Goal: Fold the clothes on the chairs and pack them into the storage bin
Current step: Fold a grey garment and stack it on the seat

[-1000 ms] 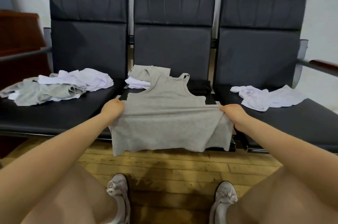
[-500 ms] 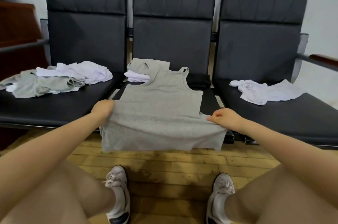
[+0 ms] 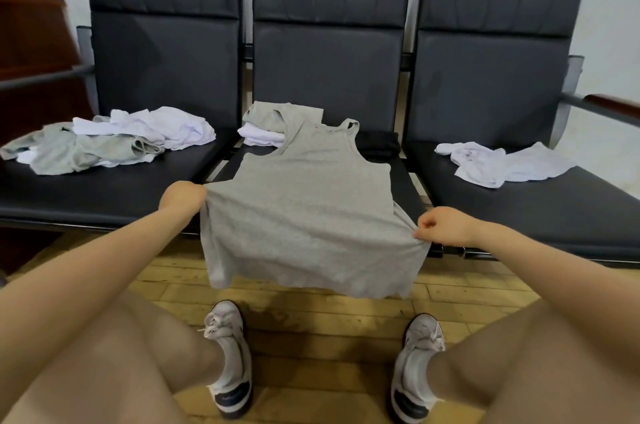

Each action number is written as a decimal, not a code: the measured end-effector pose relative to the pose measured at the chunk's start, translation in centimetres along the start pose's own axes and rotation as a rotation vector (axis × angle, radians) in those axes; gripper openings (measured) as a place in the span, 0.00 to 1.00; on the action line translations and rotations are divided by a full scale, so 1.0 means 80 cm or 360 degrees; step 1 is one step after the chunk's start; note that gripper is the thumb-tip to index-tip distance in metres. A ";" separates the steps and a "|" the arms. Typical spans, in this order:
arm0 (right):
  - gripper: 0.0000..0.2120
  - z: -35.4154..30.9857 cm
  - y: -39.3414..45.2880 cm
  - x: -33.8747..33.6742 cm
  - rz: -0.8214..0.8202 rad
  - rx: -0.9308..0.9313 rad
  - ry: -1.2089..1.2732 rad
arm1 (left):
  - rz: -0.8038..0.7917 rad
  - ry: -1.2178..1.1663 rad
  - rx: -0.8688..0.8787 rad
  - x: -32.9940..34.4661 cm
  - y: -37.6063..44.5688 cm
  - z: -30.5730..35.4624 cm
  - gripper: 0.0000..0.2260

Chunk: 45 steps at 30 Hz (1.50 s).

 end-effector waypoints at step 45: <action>0.08 -0.148 0.246 -0.052 0.0241 0.0125 0.0897 | -0.0130 0.0460 0.0631 0.112 0.140 0.054 0.13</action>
Point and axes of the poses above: each hand's wrist, its own y-axis towards the middle knuckle, its own x-axis out of the palm, z = x × y, the point moved 5 cm from there along y, towards the middle knuckle, and after that the axes turned 15 degrees about x, right-handed, at the moved point
